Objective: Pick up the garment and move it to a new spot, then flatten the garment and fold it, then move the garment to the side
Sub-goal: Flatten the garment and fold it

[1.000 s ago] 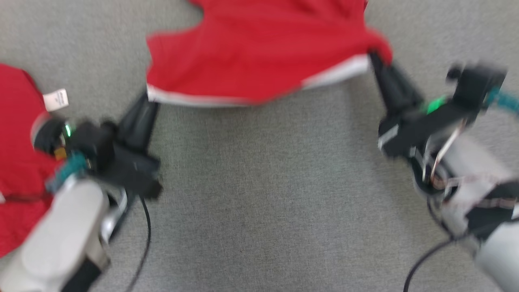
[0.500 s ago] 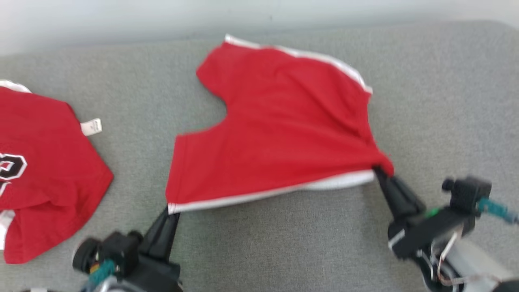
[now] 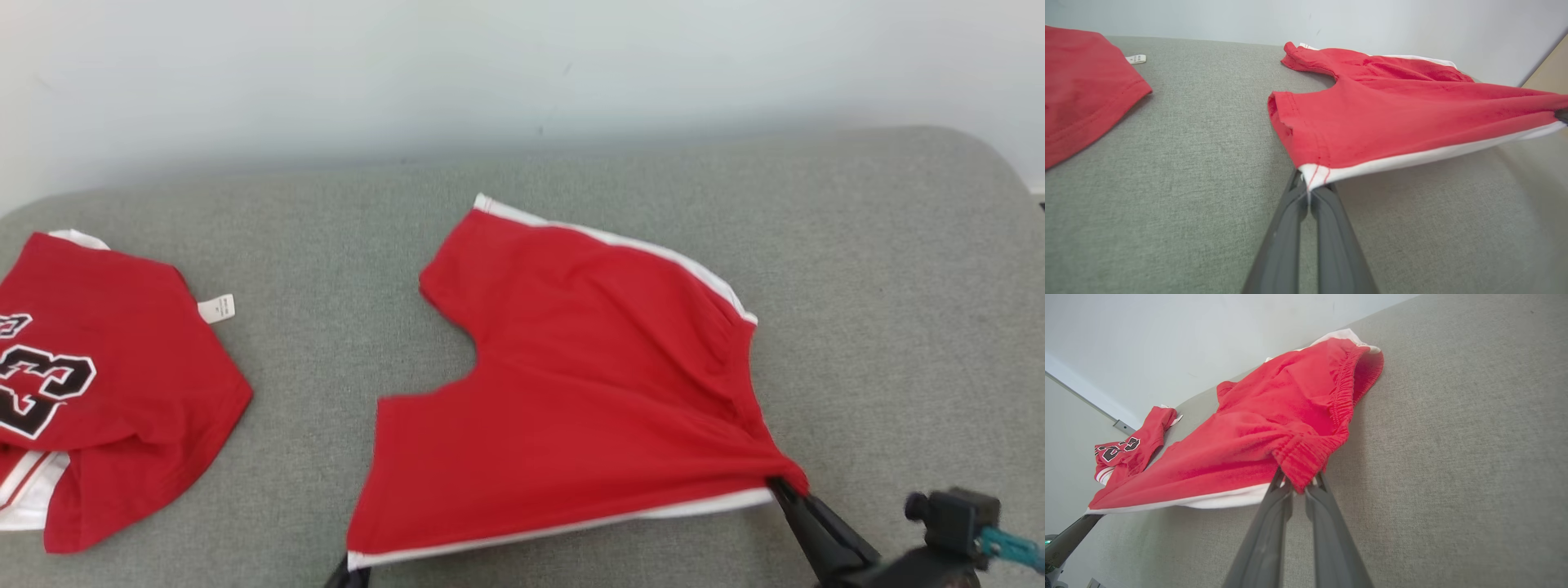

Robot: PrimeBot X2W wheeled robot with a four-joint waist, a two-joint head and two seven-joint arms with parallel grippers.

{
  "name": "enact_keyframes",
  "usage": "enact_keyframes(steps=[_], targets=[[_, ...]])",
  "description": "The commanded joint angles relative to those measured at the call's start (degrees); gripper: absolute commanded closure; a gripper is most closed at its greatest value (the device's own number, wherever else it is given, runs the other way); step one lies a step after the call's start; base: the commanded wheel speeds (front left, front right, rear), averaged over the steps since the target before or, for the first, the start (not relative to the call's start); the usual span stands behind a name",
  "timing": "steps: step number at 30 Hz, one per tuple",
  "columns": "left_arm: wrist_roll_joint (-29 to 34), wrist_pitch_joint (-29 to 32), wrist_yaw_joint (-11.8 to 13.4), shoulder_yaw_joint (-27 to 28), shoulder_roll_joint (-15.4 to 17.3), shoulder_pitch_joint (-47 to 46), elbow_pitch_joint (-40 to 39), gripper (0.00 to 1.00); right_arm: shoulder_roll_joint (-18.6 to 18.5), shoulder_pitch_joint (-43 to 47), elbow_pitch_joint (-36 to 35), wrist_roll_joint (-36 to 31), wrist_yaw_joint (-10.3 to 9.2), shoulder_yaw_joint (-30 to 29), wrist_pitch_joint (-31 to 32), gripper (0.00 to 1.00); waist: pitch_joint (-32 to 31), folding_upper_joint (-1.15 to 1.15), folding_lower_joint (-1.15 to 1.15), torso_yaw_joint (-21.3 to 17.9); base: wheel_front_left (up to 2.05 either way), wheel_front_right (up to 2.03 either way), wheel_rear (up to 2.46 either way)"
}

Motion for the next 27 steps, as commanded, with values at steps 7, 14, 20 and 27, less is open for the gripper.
enact_keyframes(steps=[7,14,20,27], targets=[[1.9,-0.21,-1.59,2.08,-1.99,4.12,0.97,1.0,0.02,6.61,-2.22,-0.21,-0.04,-4.23,2.02,1.0,-1.08,0.01,0.01,-0.33,0.0,0.0,0.0],[4.33,-0.21,-3.92,3.81,-2.89,1.59,2.03,1.0,2.47,5.95,-4.03,-0.15,-0.03,-5.58,3.7,1.0,-0.52,0.01,0.01,-0.74,0.0,0.0,0.0],[8.19,-0.21,-5.55,4.68,-0.87,-4.76,1.26,1.0,3.5,3.46,-6.11,2.22,-0.03,-6.16,3.17,1.0,0.4,0.01,0.01,-1.17,0.0,0.0,0.0],[11.5,2.34,-8.33,4.07,3.68,-17.72,3.46,1.0,5.74,-3.45,-6.88,6.59,-0.03,-5.56,3.11,1.0,3.52,0.01,0.01,-4.42,0.0,0.0,0.0]])
